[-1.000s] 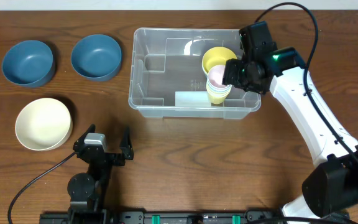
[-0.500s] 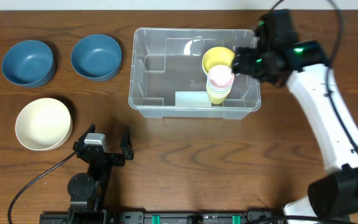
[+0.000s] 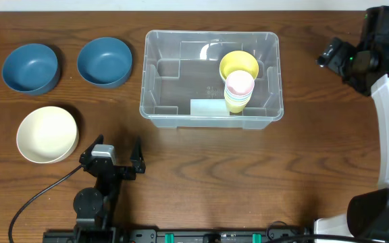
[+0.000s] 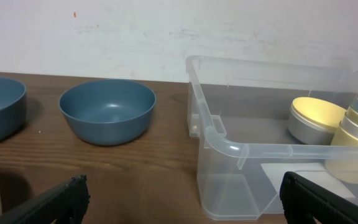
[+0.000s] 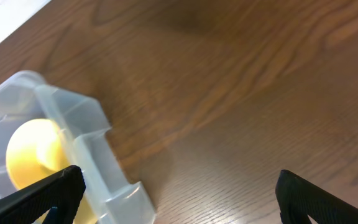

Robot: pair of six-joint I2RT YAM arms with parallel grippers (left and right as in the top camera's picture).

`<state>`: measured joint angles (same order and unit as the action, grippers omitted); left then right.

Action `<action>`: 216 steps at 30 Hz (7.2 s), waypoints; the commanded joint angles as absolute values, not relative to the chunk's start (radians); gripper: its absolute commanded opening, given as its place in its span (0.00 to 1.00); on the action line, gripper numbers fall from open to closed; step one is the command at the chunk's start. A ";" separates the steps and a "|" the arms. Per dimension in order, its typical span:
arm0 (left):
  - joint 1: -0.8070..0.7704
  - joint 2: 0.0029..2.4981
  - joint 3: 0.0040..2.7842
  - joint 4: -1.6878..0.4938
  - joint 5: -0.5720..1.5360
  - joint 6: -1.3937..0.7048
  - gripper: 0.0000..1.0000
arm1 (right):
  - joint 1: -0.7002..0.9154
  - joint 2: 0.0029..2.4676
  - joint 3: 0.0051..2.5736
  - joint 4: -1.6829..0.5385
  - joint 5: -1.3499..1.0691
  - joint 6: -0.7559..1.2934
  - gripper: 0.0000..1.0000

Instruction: Pack container

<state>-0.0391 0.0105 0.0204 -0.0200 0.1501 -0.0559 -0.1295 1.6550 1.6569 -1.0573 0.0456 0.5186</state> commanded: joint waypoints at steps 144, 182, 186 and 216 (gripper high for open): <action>-0.191 1.590 1.372 -0.640 0.138 -0.559 0.06 | -0.235 1.681 1.666 -1.085 0.055 0.542 0.99; -0.283 1.821 1.361 -0.551 0.119 -0.572 0.06 | -0.236 1.681 1.666 -1.086 0.055 0.542 0.99; -0.285 1.847 1.361 -0.538 0.119 -0.538 0.06 | -0.236 1.681 1.666 -1.086 0.055 0.542 0.99; -0.288 1.891 1.361 -0.446 0.119 -0.366 0.06 | -0.236 1.681 1.666 -1.086 0.055 0.542 0.99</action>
